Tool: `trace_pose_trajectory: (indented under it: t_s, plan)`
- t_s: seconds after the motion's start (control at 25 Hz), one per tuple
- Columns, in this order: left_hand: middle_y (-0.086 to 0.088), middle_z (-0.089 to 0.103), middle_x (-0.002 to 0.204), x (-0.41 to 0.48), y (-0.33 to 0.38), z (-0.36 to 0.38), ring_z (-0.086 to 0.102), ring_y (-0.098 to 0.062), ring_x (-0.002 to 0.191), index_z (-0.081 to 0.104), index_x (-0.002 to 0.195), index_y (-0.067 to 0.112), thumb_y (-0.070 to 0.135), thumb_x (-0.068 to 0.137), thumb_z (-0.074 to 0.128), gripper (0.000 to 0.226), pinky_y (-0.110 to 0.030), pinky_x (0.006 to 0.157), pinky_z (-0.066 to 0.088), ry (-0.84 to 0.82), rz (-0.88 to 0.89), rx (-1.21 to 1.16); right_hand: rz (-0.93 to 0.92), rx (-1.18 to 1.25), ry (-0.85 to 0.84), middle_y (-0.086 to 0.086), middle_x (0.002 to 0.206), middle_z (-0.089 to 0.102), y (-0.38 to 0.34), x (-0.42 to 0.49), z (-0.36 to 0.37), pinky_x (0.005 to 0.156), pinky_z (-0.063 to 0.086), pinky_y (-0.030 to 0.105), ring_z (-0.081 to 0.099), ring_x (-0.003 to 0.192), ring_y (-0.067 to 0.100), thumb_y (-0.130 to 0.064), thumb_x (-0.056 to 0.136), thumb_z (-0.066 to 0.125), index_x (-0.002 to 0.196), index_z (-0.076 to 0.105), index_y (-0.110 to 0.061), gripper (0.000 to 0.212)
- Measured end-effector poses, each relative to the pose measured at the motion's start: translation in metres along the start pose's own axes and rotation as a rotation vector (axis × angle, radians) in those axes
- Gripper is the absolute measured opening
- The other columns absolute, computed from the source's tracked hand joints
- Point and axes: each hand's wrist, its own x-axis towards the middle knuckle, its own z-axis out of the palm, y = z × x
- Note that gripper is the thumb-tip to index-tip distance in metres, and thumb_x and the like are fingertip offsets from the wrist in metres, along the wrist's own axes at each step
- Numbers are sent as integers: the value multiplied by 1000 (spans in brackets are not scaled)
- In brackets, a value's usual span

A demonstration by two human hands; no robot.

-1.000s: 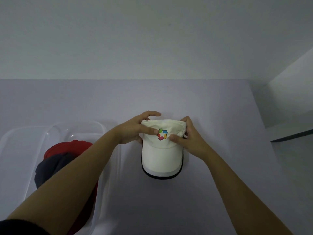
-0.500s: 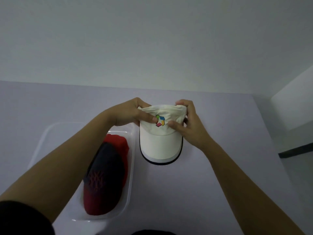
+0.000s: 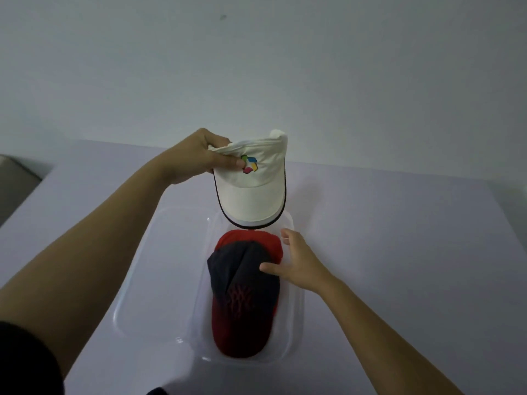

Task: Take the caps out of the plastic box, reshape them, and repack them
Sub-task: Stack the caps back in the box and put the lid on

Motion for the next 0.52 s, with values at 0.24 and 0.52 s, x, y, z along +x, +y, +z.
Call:
trace_pose_trajectory:
  t_s: [0.24, 0.52]
  plan:
    - [-38, 57, 101, -3, -27, -22, 54, -29, 88, 73, 89, -1, 31, 64, 80, 41, -43, 77, 38, 34, 26, -40, 149, -212, -144, 8, 156, 7, -20, 38, 18, 114, 26, 43, 15, 144, 26, -62, 52, 81, 149, -3, -15, 137]
    - [-14, 66, 86, 17, -58, -11, 59, -20, 82, 73, 76, 7, 21, 73, 79, 15, -36, 73, 42, 56, 74, -90, -54, -278, -171, -11, 129, 17, -25, 28, 22, 105, 41, 46, 33, 126, 21, -62, 47, 83, 142, -1, -43, 128]
